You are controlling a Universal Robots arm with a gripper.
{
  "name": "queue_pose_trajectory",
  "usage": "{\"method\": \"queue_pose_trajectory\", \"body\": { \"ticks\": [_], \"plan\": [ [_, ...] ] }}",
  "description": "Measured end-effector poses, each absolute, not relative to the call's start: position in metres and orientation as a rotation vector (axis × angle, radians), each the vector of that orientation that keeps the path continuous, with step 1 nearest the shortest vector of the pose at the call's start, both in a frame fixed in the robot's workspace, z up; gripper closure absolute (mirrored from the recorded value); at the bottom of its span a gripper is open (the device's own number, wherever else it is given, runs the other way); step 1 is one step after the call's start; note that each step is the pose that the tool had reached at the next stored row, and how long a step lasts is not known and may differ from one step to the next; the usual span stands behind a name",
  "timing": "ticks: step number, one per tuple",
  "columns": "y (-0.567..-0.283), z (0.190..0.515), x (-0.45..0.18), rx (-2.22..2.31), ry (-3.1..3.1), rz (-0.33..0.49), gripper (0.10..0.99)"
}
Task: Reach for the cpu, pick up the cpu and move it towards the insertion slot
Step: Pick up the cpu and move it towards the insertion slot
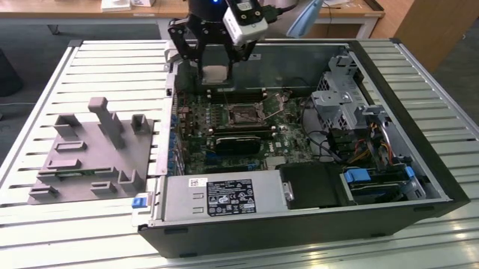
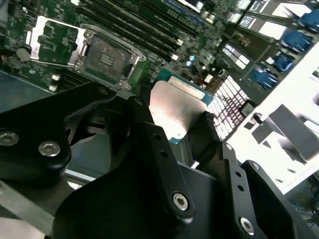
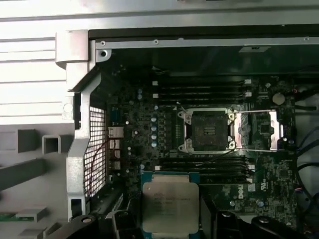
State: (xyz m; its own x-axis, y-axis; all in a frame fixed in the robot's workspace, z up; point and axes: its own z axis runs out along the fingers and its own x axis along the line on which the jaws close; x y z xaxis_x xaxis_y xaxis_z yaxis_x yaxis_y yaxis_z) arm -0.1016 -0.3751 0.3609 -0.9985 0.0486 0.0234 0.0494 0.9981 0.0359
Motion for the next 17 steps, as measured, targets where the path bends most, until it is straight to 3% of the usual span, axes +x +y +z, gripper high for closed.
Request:
{"method": "queue_pose_trajectory", "body": {
  "ticks": [17],
  "plan": [
    [-0.366,0.358,-0.043,-0.076,-3.118,-0.057,0.541]
  ]
}}
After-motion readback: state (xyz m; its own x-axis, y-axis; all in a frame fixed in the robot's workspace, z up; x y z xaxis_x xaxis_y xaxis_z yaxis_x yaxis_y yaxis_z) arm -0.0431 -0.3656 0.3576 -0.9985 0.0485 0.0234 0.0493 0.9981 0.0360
